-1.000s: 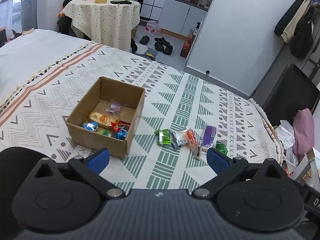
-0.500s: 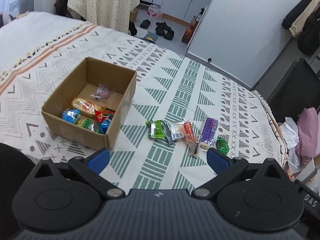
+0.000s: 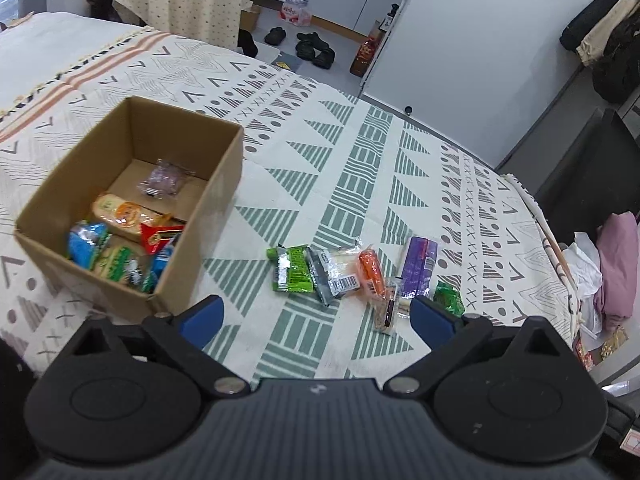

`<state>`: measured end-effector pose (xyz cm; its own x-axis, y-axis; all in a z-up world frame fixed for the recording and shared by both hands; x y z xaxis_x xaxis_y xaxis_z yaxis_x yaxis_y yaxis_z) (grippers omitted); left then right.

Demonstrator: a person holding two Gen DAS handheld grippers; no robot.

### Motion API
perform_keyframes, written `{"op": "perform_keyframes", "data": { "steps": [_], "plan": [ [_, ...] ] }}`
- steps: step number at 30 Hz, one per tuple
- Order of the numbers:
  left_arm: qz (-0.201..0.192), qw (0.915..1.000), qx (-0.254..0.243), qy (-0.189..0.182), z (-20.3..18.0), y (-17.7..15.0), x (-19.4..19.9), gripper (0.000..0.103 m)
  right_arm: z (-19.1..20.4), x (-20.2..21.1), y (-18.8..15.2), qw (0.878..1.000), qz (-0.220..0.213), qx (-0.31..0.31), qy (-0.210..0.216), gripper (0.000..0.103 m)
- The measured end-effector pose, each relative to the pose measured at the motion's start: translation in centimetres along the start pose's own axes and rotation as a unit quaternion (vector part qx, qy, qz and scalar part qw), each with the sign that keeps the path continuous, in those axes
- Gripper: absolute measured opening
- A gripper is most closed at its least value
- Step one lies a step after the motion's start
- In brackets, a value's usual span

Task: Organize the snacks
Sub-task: 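Withdraw both grippers from the box toward the remaining snacks, then grasp the green packet with the left gripper while the right grasps the clear stick snack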

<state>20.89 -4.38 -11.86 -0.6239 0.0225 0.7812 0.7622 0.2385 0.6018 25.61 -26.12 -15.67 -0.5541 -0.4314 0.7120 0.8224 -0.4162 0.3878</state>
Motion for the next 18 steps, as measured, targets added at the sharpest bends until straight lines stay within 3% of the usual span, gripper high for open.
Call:
{"op": "perform_keyframes", "data": {
  "steps": [8,18],
  "plan": [
    [0.007,0.9999,0.013,-0.002,-0.1,0.1,-4.0,0.081,0.2,-2.9,0.2,1.0,0.021,0.001,0.008,0.066],
    [0.03,0.9988,0.035,0.014,1.0,0.0,-8.8,0.063,0.3,-6.3,0.4,0.999,0.049,0.01,-0.005,0.054]
  ]
}}
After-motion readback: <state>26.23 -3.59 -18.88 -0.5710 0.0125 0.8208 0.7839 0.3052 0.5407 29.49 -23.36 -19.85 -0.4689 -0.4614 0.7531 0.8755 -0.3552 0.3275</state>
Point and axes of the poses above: each gripper's, at about its wrist camera, not at the fingertips, and x roughly against the way its jaws point, z to its left, y to its top, the point moved 3 cm from there along -x, roughly the way its jaws point, and after that the axes turned 14 degrees about -x, right-handed, at the moved point
